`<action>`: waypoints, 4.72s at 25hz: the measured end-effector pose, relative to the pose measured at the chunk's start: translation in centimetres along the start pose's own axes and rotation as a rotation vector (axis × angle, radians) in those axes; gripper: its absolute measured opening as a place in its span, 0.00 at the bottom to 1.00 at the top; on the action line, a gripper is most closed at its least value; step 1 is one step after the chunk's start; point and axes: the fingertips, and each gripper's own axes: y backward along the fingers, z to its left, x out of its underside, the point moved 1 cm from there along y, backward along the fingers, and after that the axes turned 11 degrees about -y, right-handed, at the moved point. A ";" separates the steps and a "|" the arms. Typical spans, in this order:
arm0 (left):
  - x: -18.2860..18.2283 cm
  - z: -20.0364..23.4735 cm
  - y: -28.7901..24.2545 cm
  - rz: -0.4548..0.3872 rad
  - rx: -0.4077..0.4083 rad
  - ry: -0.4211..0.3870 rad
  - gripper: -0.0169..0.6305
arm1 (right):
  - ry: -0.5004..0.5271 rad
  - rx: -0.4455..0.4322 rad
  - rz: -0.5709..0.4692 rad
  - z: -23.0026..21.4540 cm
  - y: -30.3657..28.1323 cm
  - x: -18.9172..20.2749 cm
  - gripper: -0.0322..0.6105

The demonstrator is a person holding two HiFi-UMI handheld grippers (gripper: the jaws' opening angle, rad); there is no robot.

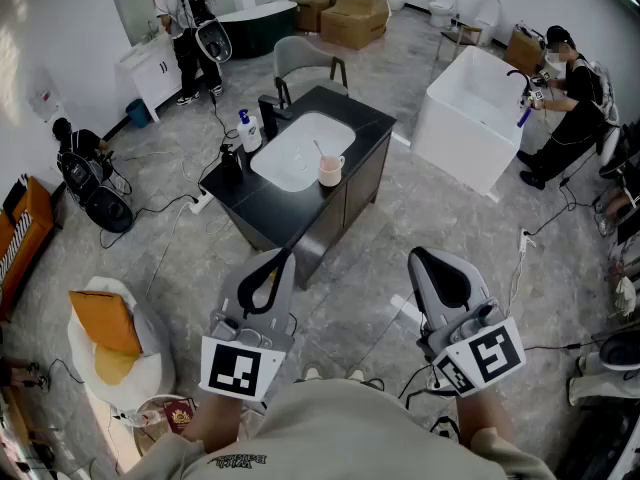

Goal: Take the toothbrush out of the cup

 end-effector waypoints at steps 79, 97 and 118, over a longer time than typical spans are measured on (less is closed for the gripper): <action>9.6 13.8 -18.9 0.079 -0.047 0.031 0.03 | -0.053 -0.066 0.065 -11.1 -24.5 3.4 0.36; 14.6 23.8 -28.9 0.076 0.058 0.055 0.03 | -0.036 0.033 0.068 -15.1 -38.6 2.9 0.36; 18.0 24.1 -33.9 0.184 0.006 0.091 0.03 | -0.099 -0.027 0.185 -21.4 -44.1 7.5 0.36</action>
